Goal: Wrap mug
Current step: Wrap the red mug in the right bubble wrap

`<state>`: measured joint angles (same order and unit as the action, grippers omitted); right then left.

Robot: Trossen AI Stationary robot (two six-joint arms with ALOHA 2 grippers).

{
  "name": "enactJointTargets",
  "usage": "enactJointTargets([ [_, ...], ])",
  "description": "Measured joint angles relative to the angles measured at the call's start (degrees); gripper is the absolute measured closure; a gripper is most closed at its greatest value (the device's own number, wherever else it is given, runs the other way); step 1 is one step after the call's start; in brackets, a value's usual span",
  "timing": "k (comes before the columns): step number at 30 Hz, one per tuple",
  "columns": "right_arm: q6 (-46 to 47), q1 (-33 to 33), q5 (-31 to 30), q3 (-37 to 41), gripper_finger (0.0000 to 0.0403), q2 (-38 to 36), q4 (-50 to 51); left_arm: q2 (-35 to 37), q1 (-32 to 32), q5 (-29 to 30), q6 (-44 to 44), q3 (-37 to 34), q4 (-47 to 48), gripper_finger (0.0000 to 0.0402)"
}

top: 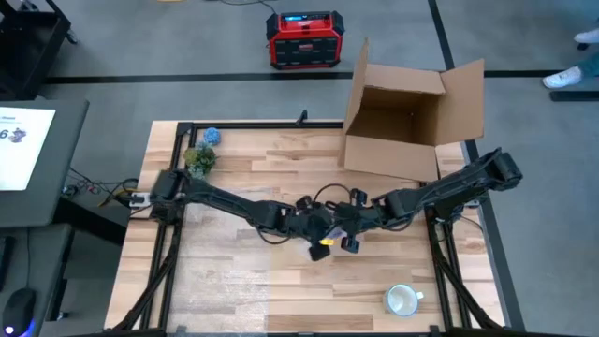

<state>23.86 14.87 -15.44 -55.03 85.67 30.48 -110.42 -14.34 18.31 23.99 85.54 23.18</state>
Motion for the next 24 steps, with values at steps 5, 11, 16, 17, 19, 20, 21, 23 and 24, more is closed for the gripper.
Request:
enactJointTargets([
  [5,-1.4,-0.7,1.0,-1.0,0.0403,1.7,0.6,5.3,-3.8,1.2,5.2,0.1,13.6,0.0402],
  [11,-1.9,-1.5,2.3,-1.6,0.0403,1.8,0.1,2.4,-4.6,10.9,8.9,-4.7,11.6,0.0402],
  [16,-3.3,-3.2,4.6,-1.7,0.0403,4.0,-1.3,-2.5,-3.5,12.5,3.1,-9.2,-9.9,0.0402],
  [17,-3.6,-3.4,5.5,-1.8,0.0403,4.8,-1.4,-3.2,-3.3,12.7,1.9,-9.3,-11.5,0.0402],
  [19,-4.9,-3.8,6.8,-1.9,0.0403,7.1,-2.7,-4.2,-3.3,13.0,0.8,-9.3,-13.9,0.0402],
  [20,-5.1,-3.8,7.0,-2.1,0.0403,7.9,-3.1,-4.2,-3.2,12.9,0.7,-9.3,-14.0,0.0402],
  [21,-5.2,-3.9,7.3,-2.2,0.0403,8.4,-3.0,-4.2,-3.2,13.0,0.7,-9.4,-14.0,0.0402],
  [23,-5.8,-4.2,8.0,-3.0,0.0403,9.5,-2.2,-4.1,-3.2,13.1,0.7,-9.3,-13.9,0.0402],
  [24,-6.1,-4.2,8.3,-3.6,0.0403,9.6,-1.3,-3.8,-3.5,13.4,0.7,-9.3,-13.3,0.0402],
])
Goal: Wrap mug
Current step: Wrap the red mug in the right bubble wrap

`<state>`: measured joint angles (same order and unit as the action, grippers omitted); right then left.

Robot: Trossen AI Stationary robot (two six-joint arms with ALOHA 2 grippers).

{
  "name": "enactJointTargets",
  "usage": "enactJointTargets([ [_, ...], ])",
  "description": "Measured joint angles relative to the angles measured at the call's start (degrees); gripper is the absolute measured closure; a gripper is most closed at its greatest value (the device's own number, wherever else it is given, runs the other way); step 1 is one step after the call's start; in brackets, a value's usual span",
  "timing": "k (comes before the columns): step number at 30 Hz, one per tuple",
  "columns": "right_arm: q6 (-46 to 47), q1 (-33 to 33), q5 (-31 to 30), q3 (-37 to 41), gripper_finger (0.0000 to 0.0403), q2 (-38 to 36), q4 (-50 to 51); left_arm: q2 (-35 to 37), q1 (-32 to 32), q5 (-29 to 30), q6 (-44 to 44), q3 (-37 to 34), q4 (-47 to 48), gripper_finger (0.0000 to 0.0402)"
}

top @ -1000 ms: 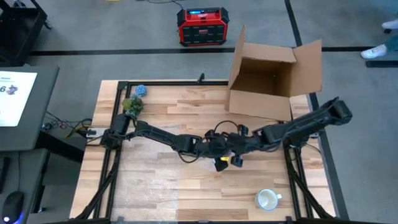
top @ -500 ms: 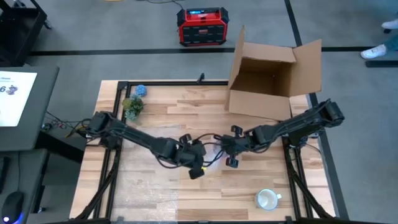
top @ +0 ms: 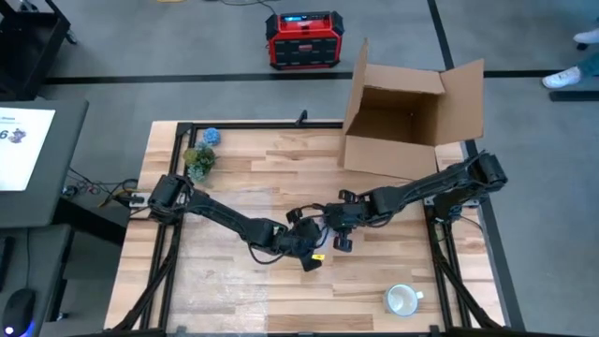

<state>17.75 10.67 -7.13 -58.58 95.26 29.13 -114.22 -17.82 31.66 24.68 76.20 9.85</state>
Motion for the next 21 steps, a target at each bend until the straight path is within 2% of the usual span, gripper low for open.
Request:
enactJointTargets([
  [7,-1.1,0.1,0.3,-6.0,0.0403,-1.5,9.3,4.8,-2.7,1.0,4.5,0.3,8.3,0.0402],
  [13,-1.4,0.2,0.4,-11.6,0.0403,-3.6,14.6,5.2,-4.4,0.9,6.9,0.2,11.1,0.0402],
  [21,-2.7,0.7,4.5,-12.2,0.0403,-0.6,10.3,5.6,-7.4,0.6,13.5,0.2,17.8,0.0402],
])
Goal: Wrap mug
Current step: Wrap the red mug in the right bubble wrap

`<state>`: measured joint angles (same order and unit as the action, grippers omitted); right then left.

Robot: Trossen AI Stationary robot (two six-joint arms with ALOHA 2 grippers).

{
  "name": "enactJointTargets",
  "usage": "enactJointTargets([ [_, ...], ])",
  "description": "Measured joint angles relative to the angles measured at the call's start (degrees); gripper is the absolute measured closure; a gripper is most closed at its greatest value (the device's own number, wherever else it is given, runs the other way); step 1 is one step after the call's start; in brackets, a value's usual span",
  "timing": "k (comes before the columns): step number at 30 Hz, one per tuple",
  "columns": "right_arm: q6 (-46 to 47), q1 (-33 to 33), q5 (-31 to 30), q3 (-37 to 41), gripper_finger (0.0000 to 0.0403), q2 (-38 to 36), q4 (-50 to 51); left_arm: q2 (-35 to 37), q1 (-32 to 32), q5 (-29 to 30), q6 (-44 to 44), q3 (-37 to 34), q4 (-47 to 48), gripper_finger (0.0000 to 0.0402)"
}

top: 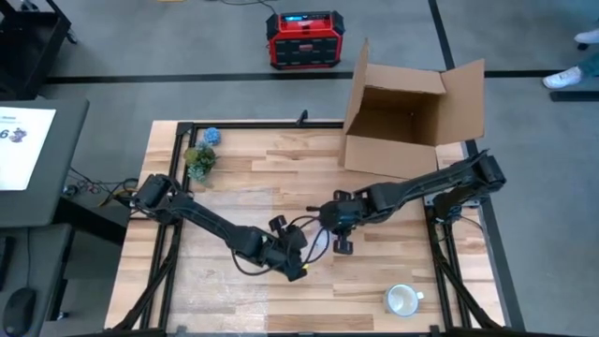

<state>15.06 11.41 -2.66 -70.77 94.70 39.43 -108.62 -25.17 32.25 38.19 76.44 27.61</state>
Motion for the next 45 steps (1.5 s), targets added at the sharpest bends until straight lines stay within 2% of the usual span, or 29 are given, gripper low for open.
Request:
enactJointTargets([
  [7,-0.9,-1.6,0.1,-0.5,0.0403,8.9,-2.2,-0.2,-3.9,-2.3,2.5,0.0,3.1,0.0402],
  [10,-1.7,-1.9,0.1,-0.7,0.0403,10.9,-2.5,-0.3,-5.5,-2.3,5.0,-0.1,5.8,0.0402],
  [13,-2.0,-1.9,-0.3,-0.6,0.0403,10.9,-3.0,-0.3,-7.2,-0.8,4.3,-0.2,4.3,0.0395],
  [15,-2.1,-1.9,-0.4,-0.4,0.0403,9.8,-3.1,-0.3,-7.9,0.7,1.7,-1.8,-2.7,0.0382],
  [18,-2.1,-1.9,-0.4,-0.2,0.0403,7.7,-3.1,-0.5,-8.6,2.5,-5.7,-5.8,-20.6,0.0354],
  [21,-1.8,-1.8,-0.3,0.0,0.0403,5.8,-2.8,-2.2,-8.2,-0.7,-11.2,-8.7,-37.5,0.0334],
  [25,-1.4,-1.9,-1.6,0.1,0.0403,4.7,-2.2,-7.1,-7.7,-1.3,-17.8,-8.0,-47.0,0.0333],
  [27,-1.4,-1.9,-1.7,0.1,0.0403,4.6,-1.7,-9.8,-7.2,1.0,-18.9,-5.7,-48.5,0.0341],
  [31,-1.4,-2.0,-1.7,0.0,0.0403,5.0,-1.4,-12.5,-6.9,12.6,-19.1,-2.0,-43.7,0.0365],
  [34,-1.4,-2.0,-1.8,-0.1,0.0403,5.1,-0.4,-12.2,-7.5,22.4,-19.3,0.0,-38.7,0.0386],
  [36,-1.6,-1.9,-1.8,-0.1,0.0403,5.1,-0.5,-11.9,-7.9,26.8,-18.7,0.9,-35.2,0.0397],
  [45,-1.1,-1.3,-2.6,-0.1,0.0403,5.1,-0.6,-11.7,-7.4,35.5,4.1,1.3,-13.8,0.0401],
])
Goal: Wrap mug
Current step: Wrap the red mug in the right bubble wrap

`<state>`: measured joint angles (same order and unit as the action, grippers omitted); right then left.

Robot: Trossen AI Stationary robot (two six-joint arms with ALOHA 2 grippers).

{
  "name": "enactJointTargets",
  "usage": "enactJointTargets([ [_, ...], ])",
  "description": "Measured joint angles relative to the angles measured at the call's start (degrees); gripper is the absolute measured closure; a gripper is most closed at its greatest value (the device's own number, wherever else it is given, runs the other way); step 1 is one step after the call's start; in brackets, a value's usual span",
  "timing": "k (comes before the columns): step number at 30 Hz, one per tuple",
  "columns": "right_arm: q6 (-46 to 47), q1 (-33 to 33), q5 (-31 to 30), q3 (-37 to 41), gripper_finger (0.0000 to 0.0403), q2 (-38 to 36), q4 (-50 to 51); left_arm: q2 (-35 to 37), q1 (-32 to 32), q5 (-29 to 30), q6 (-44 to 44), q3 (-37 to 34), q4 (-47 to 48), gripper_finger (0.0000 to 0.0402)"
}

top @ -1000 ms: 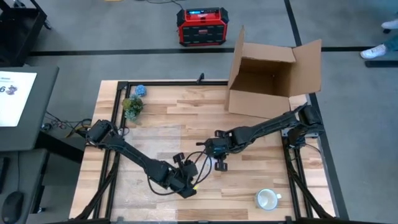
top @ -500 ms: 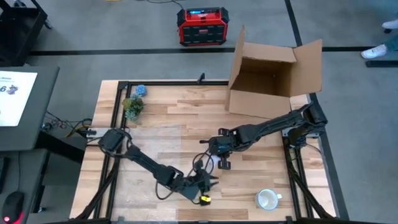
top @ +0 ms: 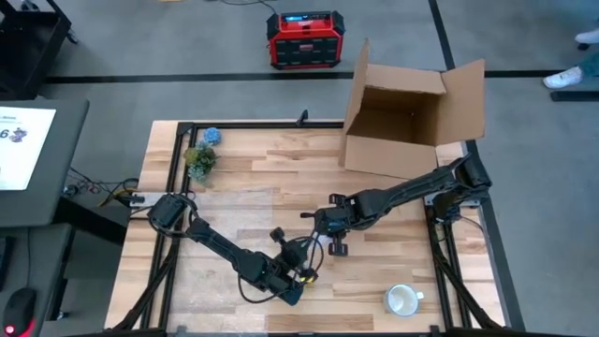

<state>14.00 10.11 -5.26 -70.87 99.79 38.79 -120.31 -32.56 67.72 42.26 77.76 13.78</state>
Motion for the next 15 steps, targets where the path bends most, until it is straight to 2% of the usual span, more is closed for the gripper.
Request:
enactJointTargets([
  [5,0.0,0.3,0.4,0.0,0.0403,0.0,0.0,-0.5,1.3,0.4,1.9,-0.1,1.3,0.0401],
  [15,-2.3,0.5,0.9,0.0,0.0403,-0.7,0.8,-1.6,4.6,-2.4,1.4,-0.3,1.9,0.0401],
])
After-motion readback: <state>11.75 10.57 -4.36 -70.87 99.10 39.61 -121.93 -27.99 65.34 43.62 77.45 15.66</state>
